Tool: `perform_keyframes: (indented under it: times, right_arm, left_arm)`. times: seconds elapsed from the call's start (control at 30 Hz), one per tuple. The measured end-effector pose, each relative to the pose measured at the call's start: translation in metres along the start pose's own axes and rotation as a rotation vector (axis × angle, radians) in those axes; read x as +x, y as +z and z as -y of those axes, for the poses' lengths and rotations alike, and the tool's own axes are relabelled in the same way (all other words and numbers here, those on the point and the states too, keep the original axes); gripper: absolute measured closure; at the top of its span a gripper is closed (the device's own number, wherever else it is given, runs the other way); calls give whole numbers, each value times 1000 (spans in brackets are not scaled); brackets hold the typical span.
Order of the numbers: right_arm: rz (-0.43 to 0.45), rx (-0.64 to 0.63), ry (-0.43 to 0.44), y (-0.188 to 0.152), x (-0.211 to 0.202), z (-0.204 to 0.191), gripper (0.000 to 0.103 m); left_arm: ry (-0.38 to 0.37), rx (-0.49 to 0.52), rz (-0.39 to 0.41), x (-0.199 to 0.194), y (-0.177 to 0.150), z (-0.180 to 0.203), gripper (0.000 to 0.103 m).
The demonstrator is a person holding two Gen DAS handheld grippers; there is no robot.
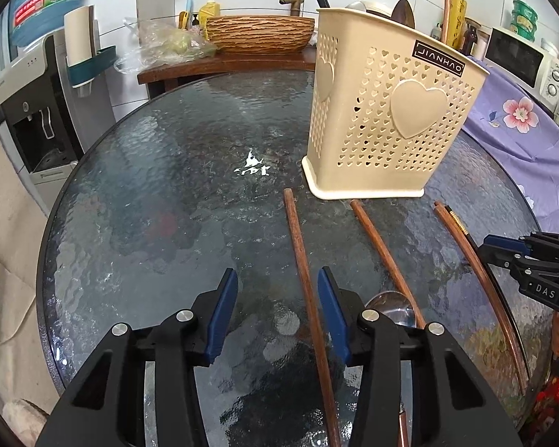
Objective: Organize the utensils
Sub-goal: 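Close the left gripper on a wooden chopstick while the right gripper grasps a gold-tipped black chopstick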
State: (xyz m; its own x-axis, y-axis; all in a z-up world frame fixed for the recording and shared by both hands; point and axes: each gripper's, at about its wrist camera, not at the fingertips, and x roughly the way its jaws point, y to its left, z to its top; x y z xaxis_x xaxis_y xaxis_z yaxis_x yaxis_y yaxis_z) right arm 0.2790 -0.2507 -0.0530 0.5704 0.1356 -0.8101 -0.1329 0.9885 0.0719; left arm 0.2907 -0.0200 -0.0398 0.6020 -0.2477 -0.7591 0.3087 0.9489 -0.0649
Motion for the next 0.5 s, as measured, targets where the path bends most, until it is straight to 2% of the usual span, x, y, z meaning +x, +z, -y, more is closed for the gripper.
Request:
perform_keyframes:
  times: [0.17,0.5]
  right_arm:
    - [-3,13,-2,2,2,2,82]
    - [-12,-2,-10,10,10,-4,82]
  left_arm:
    - [0,3,-2,2,1,1,60]
    - [-4,33,-26,17,14,9,67]
